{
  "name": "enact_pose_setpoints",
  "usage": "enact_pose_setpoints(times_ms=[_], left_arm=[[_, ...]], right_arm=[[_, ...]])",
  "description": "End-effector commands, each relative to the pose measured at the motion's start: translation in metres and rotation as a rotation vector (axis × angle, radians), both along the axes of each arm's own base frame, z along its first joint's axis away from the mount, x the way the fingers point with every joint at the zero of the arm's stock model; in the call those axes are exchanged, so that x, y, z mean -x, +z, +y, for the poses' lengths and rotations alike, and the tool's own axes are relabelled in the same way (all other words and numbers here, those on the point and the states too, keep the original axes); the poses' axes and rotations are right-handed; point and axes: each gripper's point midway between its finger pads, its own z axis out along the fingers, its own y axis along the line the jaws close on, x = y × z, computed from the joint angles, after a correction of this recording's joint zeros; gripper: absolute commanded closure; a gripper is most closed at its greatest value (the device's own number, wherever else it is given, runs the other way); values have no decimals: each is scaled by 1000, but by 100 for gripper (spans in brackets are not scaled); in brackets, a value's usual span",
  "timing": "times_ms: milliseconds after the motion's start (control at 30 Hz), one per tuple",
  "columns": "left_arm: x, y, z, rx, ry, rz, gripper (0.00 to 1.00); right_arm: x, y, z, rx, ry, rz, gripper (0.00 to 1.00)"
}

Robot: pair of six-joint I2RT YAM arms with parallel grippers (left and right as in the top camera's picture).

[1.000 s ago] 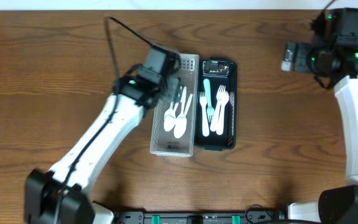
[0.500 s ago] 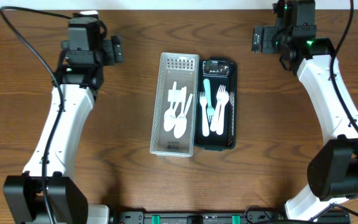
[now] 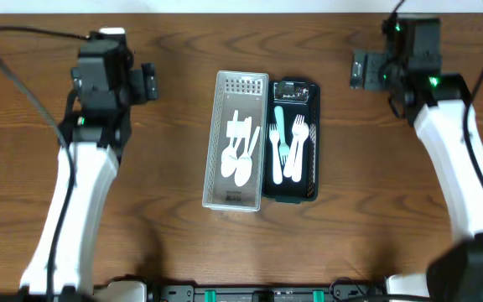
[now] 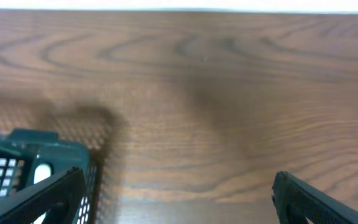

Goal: Pack container

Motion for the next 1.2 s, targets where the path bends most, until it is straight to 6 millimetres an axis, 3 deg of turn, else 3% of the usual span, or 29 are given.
enact_pose_setpoints(times_ms=[0,167,300,500,667,867,1167], left_arm=[[26,16,1,-14,-3,-80,2],[67,14,-15,-9,-56,-227,2],[104,-5,-36,5,-130,-295,2],[145,-19,-52,31,-207,-397,2],[160,-15,-49,41,-206,-464,2],[161,-18,-48,39,-206,-450,2],[169,-59,-46,16,-210,-281,2]], right_arm=[[32,11,-9,3,-32,-67,1],[86,-6,-16,25,-51,-102,1],[133,-27,-23,37,-107,-126,1],[176,-25,-30,40,-125,-245,1],[204,-43,-26,25,-89,-171,1],[222,-66,-27,39,-79,-52,1],[239,-83,-29,56,-77,47,1]])
